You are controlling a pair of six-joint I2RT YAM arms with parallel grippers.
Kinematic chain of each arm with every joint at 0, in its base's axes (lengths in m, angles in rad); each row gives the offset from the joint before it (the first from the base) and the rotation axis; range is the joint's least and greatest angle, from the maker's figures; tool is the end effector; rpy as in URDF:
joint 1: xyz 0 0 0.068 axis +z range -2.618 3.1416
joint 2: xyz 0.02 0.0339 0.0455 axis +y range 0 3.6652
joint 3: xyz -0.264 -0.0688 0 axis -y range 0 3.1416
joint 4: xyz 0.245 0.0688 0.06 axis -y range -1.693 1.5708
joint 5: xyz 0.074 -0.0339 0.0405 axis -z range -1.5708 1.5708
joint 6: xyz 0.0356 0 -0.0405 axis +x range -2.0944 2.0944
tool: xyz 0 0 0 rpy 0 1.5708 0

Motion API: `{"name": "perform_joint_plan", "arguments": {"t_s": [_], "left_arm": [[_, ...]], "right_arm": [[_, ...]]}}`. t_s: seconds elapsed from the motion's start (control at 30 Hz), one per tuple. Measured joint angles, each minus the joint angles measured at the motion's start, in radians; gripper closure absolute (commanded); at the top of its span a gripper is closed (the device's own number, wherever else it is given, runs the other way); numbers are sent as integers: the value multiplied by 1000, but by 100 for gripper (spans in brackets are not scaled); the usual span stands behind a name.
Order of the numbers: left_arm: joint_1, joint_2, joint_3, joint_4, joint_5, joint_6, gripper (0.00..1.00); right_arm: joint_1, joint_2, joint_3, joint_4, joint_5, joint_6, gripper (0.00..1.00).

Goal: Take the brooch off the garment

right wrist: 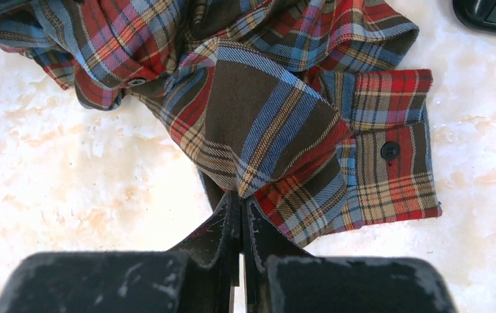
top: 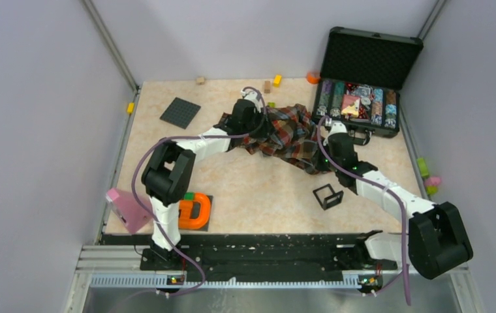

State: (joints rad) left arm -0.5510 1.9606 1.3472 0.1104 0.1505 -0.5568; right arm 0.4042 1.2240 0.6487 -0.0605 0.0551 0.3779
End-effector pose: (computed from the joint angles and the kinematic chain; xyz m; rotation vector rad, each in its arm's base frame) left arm 0.3813 -0.2406 0.2131 0.0906 2.1743 -0.8154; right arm 0.2367 0.0991 0.2138 0.0017 2.2309 0.3724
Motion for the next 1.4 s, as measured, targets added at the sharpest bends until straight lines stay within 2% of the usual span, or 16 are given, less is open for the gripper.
{"name": "perform_joint_plan", "arguments": {"t_s": [0.03,0.07,0.27,0.47,0.53,0.73,0.93,0.97,1.0,1.03,1.07,1.1,1.17,1.2,1.27,1.4], "left_arm": [[-3,10,9,-10,-9,-4,98],[-4,16,12,-15,-17,-13,100],[67,-3,-16,-16,2,-44,100],[368,-211,-209,41,123,-92,100],[417,-282,-223,24,122,-86,100],[402,-530,-254,-27,111,-45,100],[403,-721,-444,-74,15,-16,100],[404,-730,-488,-82,-3,-16,100],[405,-737,-538,-100,-25,-17,100],[406,-740,-586,-135,-49,-17,100],[406,-742,-617,-163,-69,-17,95],[406,-751,-653,-196,-100,-17,79],[406,-795,-713,-239,-153,-7,40],[405,-832,-739,-258,-180,0,26],[404,-926,-766,-298,-230,18,19],[375,-1030,-730,-324,-315,58,18]], "right_arm": [[0,-1,0,0,0,0,100],[0,-3,0,-1,2,0,100],[-6,-47,0,-34,69,36,100],[-23,-75,42,-85,65,51,100],[-22,-68,103,-110,27,42,100],[69,-36,347,-146,-80,-11,100],[302,-51,253,-148,-154,-6,100],[336,-51,213,-150,-159,3,99],[367,-50,167,-154,-166,16,91],[390,-49,129,-165,-172,25,76],[407,-45,95,-176,-182,38,58],[416,-40,69,-187,-188,46,45],[418,-35,39,-210,-187,64,32],[418,-35,36,-224,-181,63,31],[418,-39,40,-225,-166,65,32],[418,-43,106,-255,-103,52,34]]}}
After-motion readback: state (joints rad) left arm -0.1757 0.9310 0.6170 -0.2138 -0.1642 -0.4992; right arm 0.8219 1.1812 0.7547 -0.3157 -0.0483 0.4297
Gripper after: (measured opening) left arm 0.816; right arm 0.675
